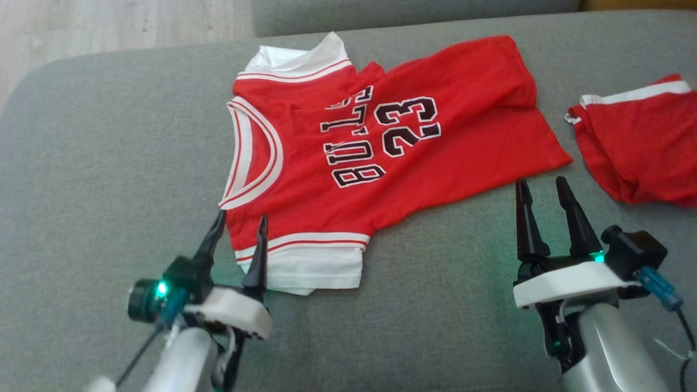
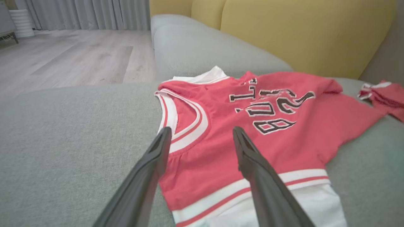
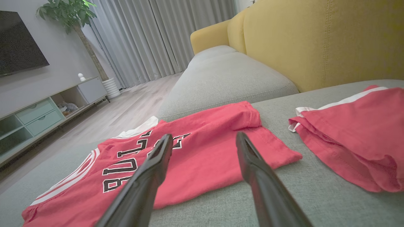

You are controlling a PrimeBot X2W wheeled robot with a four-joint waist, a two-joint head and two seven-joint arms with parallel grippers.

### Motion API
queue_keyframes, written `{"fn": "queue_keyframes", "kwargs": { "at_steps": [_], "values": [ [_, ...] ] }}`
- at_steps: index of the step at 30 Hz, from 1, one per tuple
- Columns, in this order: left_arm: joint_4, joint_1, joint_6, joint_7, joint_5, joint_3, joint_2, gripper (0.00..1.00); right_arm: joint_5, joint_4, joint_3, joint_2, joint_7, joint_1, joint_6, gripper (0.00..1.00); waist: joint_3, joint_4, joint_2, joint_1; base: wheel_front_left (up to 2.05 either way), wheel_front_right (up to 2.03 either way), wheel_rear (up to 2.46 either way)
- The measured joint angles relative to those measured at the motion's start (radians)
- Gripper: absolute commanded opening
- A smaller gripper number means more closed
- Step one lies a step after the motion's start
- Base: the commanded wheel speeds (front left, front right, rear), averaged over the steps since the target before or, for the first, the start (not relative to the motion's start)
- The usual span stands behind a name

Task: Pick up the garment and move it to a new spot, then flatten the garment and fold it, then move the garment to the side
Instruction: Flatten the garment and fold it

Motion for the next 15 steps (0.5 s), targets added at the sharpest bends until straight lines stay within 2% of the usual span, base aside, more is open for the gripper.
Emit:
{"fn": "queue_keyframes", "kwargs": {
  "at_steps": [9,15],
  "values": [
    [0.193,-0.142,0.024,0.170,0.026,0.006,0.071,1.00,0.027,-0.017,0.041,0.001,0.000,0.001,0.000,1.00,0.045,-0.042,0.0000,0.0001,0.00,0.00,0.00],
    [0.302,-0.210,0.001,0.246,0.028,0.003,0.106,1.00,0.044,-0.029,0.068,0.002,0.000,0.000,0.000,1.00,0.071,-0.075,0.0000,0.0000,0.00,0.00,0.00]
  ]
}}
